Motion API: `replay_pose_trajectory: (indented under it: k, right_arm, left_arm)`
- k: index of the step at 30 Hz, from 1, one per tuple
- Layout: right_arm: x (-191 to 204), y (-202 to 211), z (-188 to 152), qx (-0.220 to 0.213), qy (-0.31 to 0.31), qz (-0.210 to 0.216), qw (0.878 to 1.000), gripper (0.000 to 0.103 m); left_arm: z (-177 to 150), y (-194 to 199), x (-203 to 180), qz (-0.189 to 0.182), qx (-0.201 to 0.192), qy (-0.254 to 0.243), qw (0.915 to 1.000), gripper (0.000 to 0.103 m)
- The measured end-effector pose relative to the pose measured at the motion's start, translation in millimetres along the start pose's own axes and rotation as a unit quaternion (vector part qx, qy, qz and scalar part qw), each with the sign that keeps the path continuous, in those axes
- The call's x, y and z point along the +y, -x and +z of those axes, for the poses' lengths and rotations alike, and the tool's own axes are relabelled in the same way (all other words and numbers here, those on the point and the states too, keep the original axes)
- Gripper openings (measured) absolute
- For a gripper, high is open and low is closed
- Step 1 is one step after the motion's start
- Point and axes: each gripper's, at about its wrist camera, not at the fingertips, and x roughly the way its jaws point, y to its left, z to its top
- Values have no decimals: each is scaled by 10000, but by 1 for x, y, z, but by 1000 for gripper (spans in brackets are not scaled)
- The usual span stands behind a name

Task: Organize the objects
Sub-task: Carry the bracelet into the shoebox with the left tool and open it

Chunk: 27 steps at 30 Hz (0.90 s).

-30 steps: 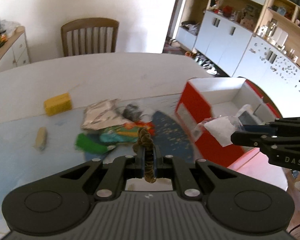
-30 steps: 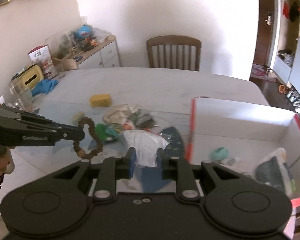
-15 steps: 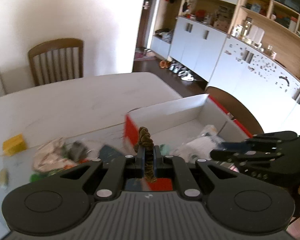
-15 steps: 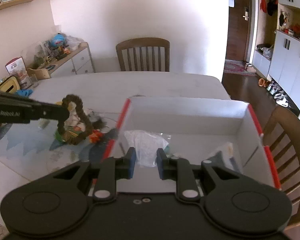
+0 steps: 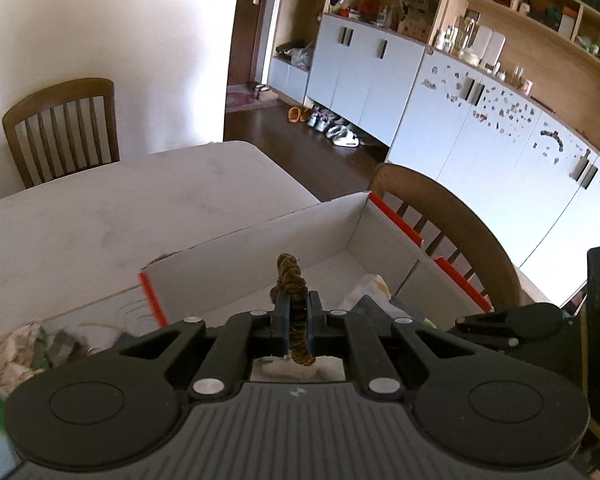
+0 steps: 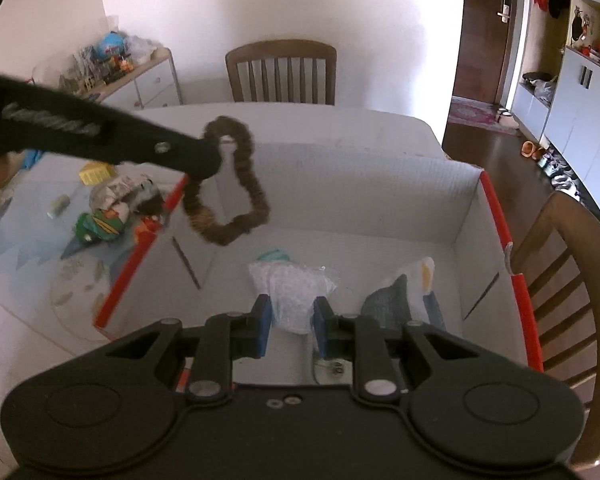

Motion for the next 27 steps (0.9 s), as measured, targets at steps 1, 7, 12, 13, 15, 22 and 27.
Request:
replay_pose_trajectory:
  k: [1, 7, 12, 13, 15, 22, 27]
  right_arm:
    - [0, -2, 0, 39, 37, 42, 10000, 21]
    - [1, -19, 1, 328, 388, 150, 9986, 21]
    - [1, -32, 1, 552, 658, 164, 9962, 21]
    - [2, -35, 1, 599, 687, 151, 9957, 21]
    - [2, -38, 0, 653, 675, 169, 9954, 21]
    - [4, -41, 1, 721, 660, 244, 9949, 24]
    - [-5, -42, 4, 724, 544, 309, 9954, 26]
  left_arm:
    - [1, -7, -1, -29, 7, -6, 10000, 8]
    - [2, -43, -4, -150, 113, 16, 9998, 8]
    - [-1, -68, -1, -147, 287, 158, 9994, 8]
    - [-2, -72, -1, -148, 342, 174, 9992, 8]
    - [-5, -83, 1, -153, 508, 227, 9983, 8]
    - [-14, -103, 9, -7, 921, 384, 9950, 8]
    - [-17, -109, 7, 152, 1090, 329, 9934, 8]
